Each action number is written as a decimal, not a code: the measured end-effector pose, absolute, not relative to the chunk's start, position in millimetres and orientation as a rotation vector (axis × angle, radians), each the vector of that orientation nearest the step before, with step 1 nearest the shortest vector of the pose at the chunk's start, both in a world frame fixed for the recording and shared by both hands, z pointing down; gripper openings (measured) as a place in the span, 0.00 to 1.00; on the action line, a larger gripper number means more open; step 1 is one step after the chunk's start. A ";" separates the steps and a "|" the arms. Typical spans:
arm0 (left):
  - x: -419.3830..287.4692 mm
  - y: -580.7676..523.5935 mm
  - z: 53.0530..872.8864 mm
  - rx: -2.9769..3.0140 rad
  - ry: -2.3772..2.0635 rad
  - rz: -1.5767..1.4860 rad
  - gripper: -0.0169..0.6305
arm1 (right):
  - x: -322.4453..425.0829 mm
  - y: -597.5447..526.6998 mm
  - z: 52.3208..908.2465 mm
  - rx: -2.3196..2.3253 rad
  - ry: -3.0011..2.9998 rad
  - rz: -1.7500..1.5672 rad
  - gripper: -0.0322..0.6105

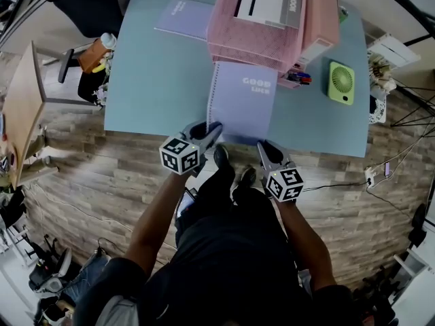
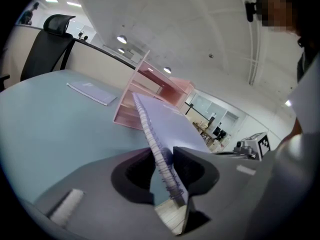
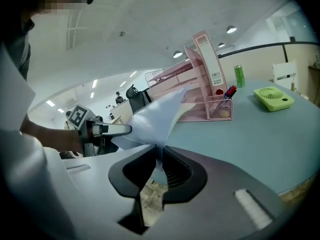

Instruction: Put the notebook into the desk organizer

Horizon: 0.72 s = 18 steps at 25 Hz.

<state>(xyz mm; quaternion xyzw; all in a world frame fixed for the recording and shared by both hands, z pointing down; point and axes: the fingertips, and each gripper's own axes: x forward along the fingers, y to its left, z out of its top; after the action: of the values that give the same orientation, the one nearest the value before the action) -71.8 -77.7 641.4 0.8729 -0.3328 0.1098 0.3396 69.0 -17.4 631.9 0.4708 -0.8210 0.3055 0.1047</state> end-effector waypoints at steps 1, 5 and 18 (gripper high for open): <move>-72.7 -77.5 643.1 2.278 -0.868 0.292 0.29 | 67.9 -16.6 634.7 1.389 -2.417 0.901 0.11; -73.7 -71.4 648.8 2.305 -0.867 0.317 0.29 | 66.8 -11.2 645.7 1.390 -2.401 0.896 0.11; -75.3 -84.4 621.9 2.381 -0.895 0.251 0.28 | 65.2 -24.9 624.3 1.413 -2.445 0.786 0.11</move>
<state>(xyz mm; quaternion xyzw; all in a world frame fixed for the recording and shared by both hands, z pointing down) -75.3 -84.4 621.9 0.8919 -0.3353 0.0940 0.2885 65.2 -24.9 624.3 0.4794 -0.8295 0.2667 0.1051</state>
